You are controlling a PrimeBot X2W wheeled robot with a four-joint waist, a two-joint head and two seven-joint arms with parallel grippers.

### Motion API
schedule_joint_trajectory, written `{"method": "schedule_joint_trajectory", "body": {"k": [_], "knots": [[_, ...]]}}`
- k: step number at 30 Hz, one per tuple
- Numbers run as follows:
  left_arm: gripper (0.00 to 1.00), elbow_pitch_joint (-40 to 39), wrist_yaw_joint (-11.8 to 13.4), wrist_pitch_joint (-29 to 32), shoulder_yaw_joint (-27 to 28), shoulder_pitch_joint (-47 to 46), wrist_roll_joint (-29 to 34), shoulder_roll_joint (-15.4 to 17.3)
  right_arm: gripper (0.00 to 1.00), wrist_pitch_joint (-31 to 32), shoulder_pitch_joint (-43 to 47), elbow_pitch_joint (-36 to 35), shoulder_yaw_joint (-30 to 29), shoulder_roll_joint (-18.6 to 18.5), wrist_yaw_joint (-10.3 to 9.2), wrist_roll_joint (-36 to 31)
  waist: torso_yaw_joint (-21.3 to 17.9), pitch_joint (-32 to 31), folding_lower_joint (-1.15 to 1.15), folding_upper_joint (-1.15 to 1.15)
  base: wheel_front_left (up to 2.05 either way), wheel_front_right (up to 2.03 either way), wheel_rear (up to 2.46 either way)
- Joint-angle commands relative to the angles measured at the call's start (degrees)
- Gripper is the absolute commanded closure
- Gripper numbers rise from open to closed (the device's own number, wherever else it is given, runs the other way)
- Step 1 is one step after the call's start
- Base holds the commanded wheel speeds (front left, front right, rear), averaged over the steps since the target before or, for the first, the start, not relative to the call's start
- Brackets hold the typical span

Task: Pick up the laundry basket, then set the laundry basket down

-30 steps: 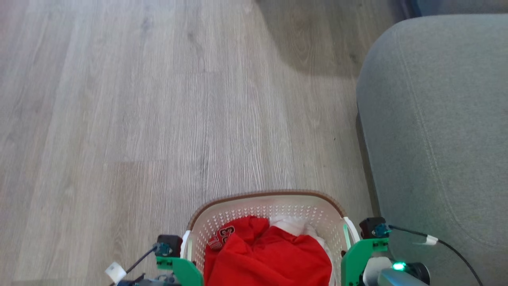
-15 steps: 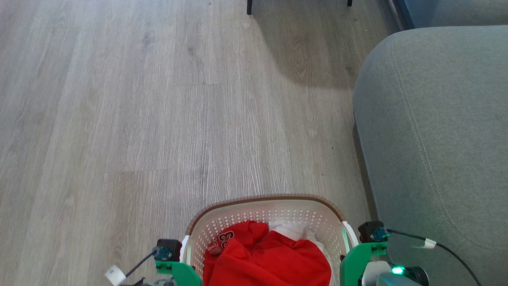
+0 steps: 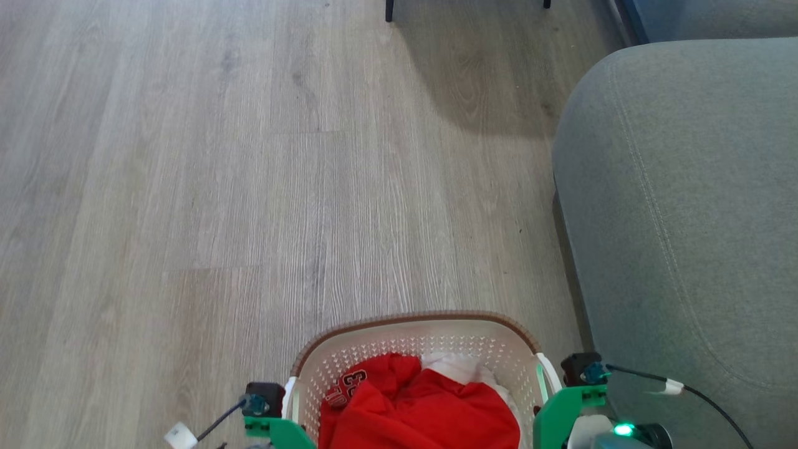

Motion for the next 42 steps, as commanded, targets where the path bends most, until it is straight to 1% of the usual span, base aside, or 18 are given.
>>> {"method": "schedule_joint_trajectory", "body": {"k": [1,30,42], "knots": [[1.00,0.27,0.28,-0.70,0.39,-1.50,-0.43,1.87,1.00,-1.20,-1.12,-0.24,0.88,-0.63,-0.02,0.46,0.02,0.10,0.00,0.00,0.00,0.00,0.00],[1.00,0.74,0.71,-1.44,-2.23,-3.23,-3.33,1.87,1.00,-2.89,-4.03,0.97,5.46,-0.63,-0.02,4.64,-0.34,2.77,0.00,0.00,0.00,0.00,0.00],[1.00,0.89,1.02,-2.54,-2.88,-6.78,-4.24,1.87,1.00,-4.13,-7.88,1.38,6.81,-0.63,-0.02,5.68,-0.72,7.20,0.00,0.00,0.00,0.00,0.00]]}}
